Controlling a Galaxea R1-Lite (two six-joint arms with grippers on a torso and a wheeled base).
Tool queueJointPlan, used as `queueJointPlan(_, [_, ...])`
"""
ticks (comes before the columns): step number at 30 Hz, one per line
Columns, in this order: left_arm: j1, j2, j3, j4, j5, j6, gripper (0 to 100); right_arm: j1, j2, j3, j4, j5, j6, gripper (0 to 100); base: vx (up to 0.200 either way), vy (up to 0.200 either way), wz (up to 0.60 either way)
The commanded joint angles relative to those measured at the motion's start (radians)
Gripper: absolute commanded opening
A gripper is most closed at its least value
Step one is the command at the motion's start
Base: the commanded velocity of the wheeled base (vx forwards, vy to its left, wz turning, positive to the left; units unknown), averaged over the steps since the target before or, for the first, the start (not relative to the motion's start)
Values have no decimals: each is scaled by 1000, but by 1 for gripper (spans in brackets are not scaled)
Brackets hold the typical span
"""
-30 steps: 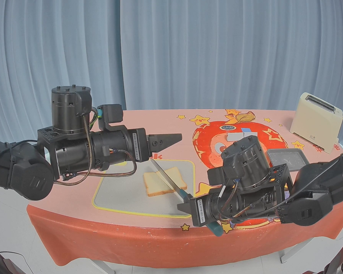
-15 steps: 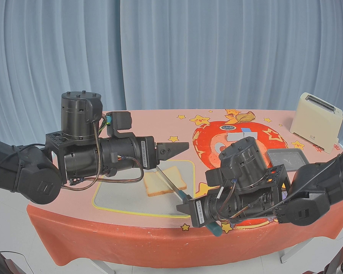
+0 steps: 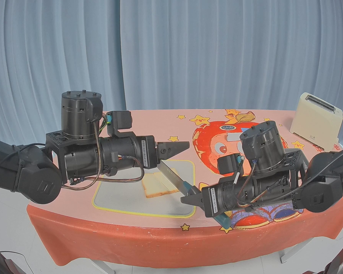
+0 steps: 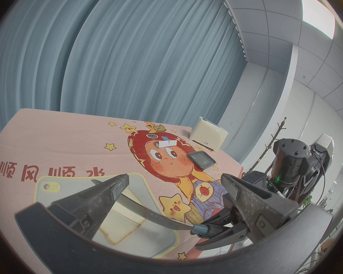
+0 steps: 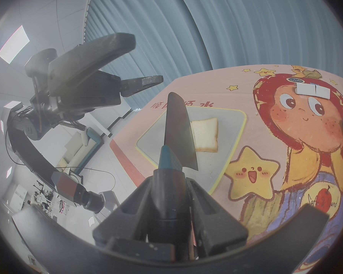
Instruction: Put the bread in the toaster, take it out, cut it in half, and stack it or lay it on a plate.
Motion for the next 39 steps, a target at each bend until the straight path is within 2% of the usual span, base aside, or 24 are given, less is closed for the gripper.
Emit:
queueJointPlan(1, [0, 1, 7, 0, 0, 0, 100, -4, 37, -14, -2, 0, 1, 0, 0, 0, 0])
queueJointPlan(19, [-5, 29, 9, -2, 0, 0, 100, 3, 62, -17, -5, -5, 2, 0, 0, 0, 0])
queueJointPlan(25, [-8, 31, 12, -2, 0, 0, 100, -2, 82, -9, -63, -6, 4, 0, 0, 0, 0])
queueJointPlan(39, [-8, 29, 20, 0, 0, -2, 100, 9, 90, -3, -65, -8, 4, 0, 0, 0, 0])
